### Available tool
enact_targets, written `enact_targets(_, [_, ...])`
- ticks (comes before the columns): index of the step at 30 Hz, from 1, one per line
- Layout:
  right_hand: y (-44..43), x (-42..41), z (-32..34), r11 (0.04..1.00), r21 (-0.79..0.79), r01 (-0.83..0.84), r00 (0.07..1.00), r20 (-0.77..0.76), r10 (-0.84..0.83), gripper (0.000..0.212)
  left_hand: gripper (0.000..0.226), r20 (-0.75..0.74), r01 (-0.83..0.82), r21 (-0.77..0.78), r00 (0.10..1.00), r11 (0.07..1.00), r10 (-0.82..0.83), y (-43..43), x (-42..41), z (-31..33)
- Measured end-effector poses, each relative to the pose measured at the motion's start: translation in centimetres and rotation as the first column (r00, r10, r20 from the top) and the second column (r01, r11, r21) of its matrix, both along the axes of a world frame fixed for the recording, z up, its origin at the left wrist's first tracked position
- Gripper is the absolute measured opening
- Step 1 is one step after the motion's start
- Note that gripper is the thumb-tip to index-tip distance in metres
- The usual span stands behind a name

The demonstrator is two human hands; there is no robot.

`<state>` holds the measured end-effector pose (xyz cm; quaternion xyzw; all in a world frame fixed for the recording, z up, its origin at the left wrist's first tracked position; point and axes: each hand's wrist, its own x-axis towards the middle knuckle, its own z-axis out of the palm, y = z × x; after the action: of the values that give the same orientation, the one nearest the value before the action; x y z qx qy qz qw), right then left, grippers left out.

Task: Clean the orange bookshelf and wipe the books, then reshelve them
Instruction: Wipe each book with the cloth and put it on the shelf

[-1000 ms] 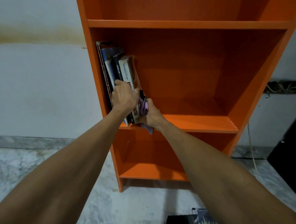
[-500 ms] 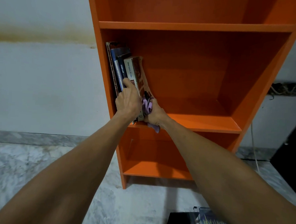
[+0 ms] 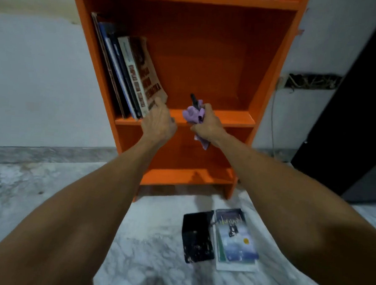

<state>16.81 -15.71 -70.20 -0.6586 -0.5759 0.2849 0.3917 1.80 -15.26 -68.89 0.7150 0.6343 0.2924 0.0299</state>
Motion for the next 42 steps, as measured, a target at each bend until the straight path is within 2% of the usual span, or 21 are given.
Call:
enact_targets(3, [-5.3,4.4,-2.4,0.997,-0.041,0.065,0.998,-0.019,-0.066,0.06,0.061,0.046,0.046,-0.143,0.998,0.989,-0.04,-4.2,4.3,-2.9])
enact_targets(5, [-8.2,7.1,-5.0,0.988,-0.051,0.146,0.989,-0.007,-0.147,0.047,0.047,0.073,0.09,-0.227,0.995,0.97,-0.075,-6.5,7.0,-5.7])
enact_targets(7, [-10.8,9.4,-8.0,0.976,-0.072,0.206,0.978,0.032,-0.204,0.043,0.034,0.08,0.143,-0.309,0.989,0.94,-0.124,-8.4,9.0,-9.1])
enact_targets(10, [-13.9,12.4,-13.9,0.952,-0.138,0.273,0.959,-0.04,-0.281,0.035,0.025,0.101,0.229,-0.435,0.973,0.871,-0.206,-10.8,11.8,-15.1])
enact_targets(12, [-15.7,13.7,-18.0,0.92,-0.208,0.334,0.934,-0.058,-0.352,0.039,0.025,0.138,0.243,-0.544,0.97,0.803,-0.2,-12.5,13.0,-19.2])
enact_targets(16, [-18.6,15.5,-25.7,0.857,-0.374,0.355,0.924,0.002,-0.382,0.036,0.026,0.23,0.222,-0.745,0.971,0.629,-0.07,-14.5,15.0,-27.6])
enact_targets(18, [-19.5,16.0,-28.5,0.838,-0.42,0.348,0.926,0.015,-0.377,0.044,0.024,0.288,0.233,-0.806,0.958,0.545,0.016,-15.1,15.5,-30.9])
enact_targets(21, [-20.4,16.9,-32.7,0.788,-0.477,0.389,0.911,0.07,-0.407,0.035,0.027,0.31,0.209,-0.87,0.936,0.446,0.165,-15.6,16.6,-35.7])
enact_targets(25, [-21.0,17.4,-36.3,0.727,-0.516,0.453,0.871,0.082,-0.484,0.034,0.034,0.276,0.157,-0.918,0.912,0.365,0.304,-15.8,17.4,-39.7])
enact_targets(30, [-20.6,17.3,-38.5,0.656,-0.576,0.489,0.838,0.101,-0.537,0.042,0.033,0.25,0.11,-0.935,0.879,0.337,0.407,-15.1,18.2,-42.1])
enact_targets(34, [-20.3,17.6,-37.6,0.627,-0.594,0.505,0.817,0.094,-0.569,0.031,0.031,0.287,0.164,-0.951,0.781,0.262,0.555,-14.7,17.9,-41.9])
enact_targets(37, [-20.2,18.3,-36.5,0.638,-0.598,0.484,0.805,0.019,-0.593,0.02,0.006,0.348,0.273,-0.937,0.669,0.217,0.657,-15.3,17.5,-40.0])
enact_targets(38, [-20.2,18.5,-36.0,0.646,-0.595,0.478,0.803,-0.002,-0.596,0.021,0.005,0.373,0.32,-0.924,0.623,0.211,0.688,-15.6,17.3,-39.5])
enact_targets(40, [-20.0,19.2,-36.2,0.661,-0.611,0.435,0.805,-0.064,-0.589,0.041,0.01,0.414,0.423,-0.884,0.516,0.198,0.749,-16.3,16.7,-38.7])
enact_targets(41, [-20.0,19.7,-36.3,0.669,-0.611,0.423,0.804,-0.087,-0.588,0.05,0.011,0.426,0.487,-0.853,0.448,0.185,0.786,-16.5,16.5,-38.2])
enact_targets(42, [-20.0,20.0,-36.2,0.674,-0.61,0.417,0.797,-0.112,-0.594,0.05,0.01,0.429,0.551,-0.816,0.37,0.177,0.824,-16.6,16.3,-37.7])
